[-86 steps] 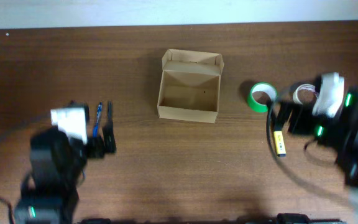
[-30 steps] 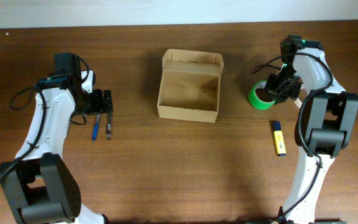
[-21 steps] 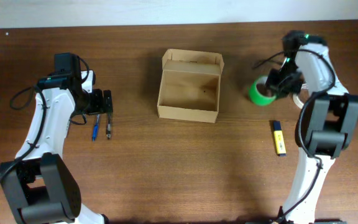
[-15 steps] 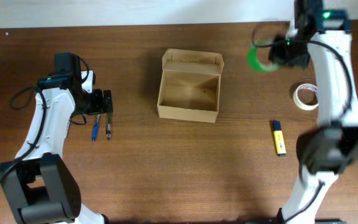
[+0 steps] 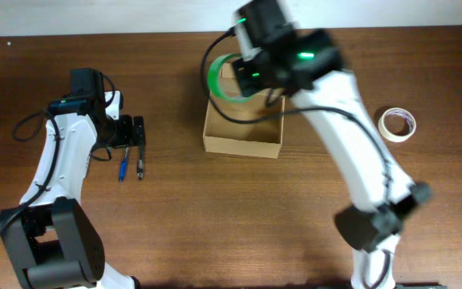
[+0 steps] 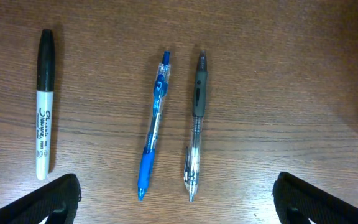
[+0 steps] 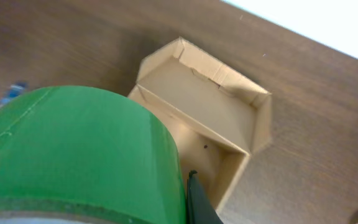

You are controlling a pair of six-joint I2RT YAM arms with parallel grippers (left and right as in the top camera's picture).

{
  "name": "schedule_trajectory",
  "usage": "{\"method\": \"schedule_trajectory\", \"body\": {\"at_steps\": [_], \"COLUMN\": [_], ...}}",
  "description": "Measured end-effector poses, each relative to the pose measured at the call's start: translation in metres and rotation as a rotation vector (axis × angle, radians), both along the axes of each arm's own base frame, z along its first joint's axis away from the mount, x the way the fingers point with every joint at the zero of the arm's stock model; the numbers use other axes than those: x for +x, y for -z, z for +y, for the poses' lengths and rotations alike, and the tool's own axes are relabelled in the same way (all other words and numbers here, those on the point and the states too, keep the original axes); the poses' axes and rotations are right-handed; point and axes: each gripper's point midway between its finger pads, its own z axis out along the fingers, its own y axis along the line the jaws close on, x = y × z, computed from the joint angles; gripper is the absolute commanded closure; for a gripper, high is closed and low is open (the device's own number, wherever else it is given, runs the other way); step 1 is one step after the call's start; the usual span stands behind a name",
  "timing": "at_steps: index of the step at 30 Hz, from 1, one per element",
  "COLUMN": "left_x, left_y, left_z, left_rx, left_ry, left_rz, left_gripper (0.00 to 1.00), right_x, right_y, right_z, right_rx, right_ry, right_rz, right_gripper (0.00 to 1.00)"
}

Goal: Pack container
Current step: 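Lower green tape into the box and open the right gripper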

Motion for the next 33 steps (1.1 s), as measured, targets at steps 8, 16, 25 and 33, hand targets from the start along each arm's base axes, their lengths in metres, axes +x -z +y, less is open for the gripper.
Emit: {"method": "schedule_trajectory", "body": {"at_steps": [8, 16, 25, 33], "left_x": [0.0, 0.0, 0.0, 0.0], "left_y": [0.0, 0.0, 0.0, 0.0], "left_z": [0.0, 0.0, 0.0, 0.0], "left_rx": [0.0, 0.0, 0.0, 0.0], "left_ry": [0.0, 0.0, 0.0, 0.0], "left_rz": [0.0, 0.0, 0.0, 0.0], "left_gripper": [0.0, 0.01, 0.01, 0.0], "right_x": [0.028, 0.043, 0.043, 0.032], "right_y": [0.094, 0.135, 0.183, 0.212], "right_z": [0.009, -0.002, 0.001, 0.0], "right_rx": [-0.144, -0.179, -0.192, -0.211], "right_ry": [0.01, 0.037, 0.023, 0.019], "right_rz": [0.112, 0.169, 0.263, 0.349], "right_gripper": [0.96, 0.96, 0.96, 0.96]}}
